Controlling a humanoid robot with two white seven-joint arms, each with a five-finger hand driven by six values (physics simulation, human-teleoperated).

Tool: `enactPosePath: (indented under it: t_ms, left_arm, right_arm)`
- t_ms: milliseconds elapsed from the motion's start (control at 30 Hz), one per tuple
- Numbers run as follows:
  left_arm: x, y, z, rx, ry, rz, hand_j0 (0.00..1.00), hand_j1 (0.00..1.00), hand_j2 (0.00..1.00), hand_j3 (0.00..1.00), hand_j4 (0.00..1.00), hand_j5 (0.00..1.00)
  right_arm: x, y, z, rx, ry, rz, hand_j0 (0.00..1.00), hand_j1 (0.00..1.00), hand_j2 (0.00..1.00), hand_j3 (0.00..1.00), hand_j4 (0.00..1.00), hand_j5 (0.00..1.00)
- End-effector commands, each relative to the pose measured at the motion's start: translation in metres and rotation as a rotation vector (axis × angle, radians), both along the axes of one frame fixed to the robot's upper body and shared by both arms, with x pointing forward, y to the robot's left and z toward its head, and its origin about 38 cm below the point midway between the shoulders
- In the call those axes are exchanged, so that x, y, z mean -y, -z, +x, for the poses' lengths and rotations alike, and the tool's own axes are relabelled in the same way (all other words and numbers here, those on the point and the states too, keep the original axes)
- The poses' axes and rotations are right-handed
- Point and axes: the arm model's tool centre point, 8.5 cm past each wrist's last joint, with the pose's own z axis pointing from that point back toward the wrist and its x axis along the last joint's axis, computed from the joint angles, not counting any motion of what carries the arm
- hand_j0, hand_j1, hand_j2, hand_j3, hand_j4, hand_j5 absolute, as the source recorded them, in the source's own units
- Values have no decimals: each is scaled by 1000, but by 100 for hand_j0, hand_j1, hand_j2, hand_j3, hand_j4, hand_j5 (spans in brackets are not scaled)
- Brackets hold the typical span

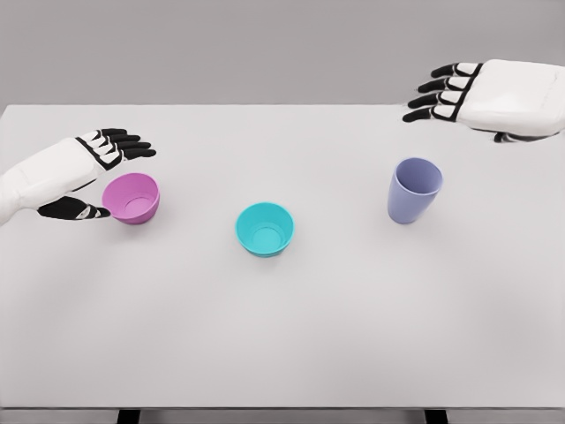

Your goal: Stacking bowl and cup with both arms

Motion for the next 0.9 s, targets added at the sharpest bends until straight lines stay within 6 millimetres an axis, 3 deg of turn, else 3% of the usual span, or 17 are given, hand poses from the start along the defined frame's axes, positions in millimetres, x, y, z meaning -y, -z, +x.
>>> enactPosePath:
  t_ms: [0,167,267,367,467,567,667,800,867]
  left_arm:
    - [-1,-1,0,-1,-2,-5,100,100,100,100,100,100]
    - [-6,-6,1,-2,-10,19,100,100,100,100,100,100]
    - [-21,-20,4,-53,-33,99,100,100,100,100,100,100]
    - [-46,-52,-1,-128,-40,195,100,100,100,100,100,100]
    - [-20,-78,-12,-91,69,96,100,100,100,100,100,100]
    - [-5,-88,-13,-66,106,98,100,100,100,100,100,100]
    - [-1,-67,5,-193,-66,138,100,100,100,100,100,100]
    - [36,-42,31,-335,-125,233,100,100,100,100,100,100]
    - [38,-30,31,-386,-141,291,100,100,100,100,100,100]
  right_arm:
    - [14,-7,-4,4,32,-3,100,100,100,100,100,100]
    - [16,3,-6,-15,38,23,100,100,100,100,100,100]
    - [16,3,-6,-16,38,27,100,100,100,100,100,100]
    - [18,12,-6,-41,45,28,100,100,100,100,100,100]
    - [11,21,-4,-55,27,54,100,100,100,100,100,100]
    - [8,9,-3,-18,21,87,100,100,100,100,100,100]
    - [8,9,-3,-18,21,87,100,100,100,100,100,100]
    - [7,10,-3,-20,20,88,100,100,100,100,100,100]
    - [7,9,-3,-18,20,88,100,100,100,100,100,100]
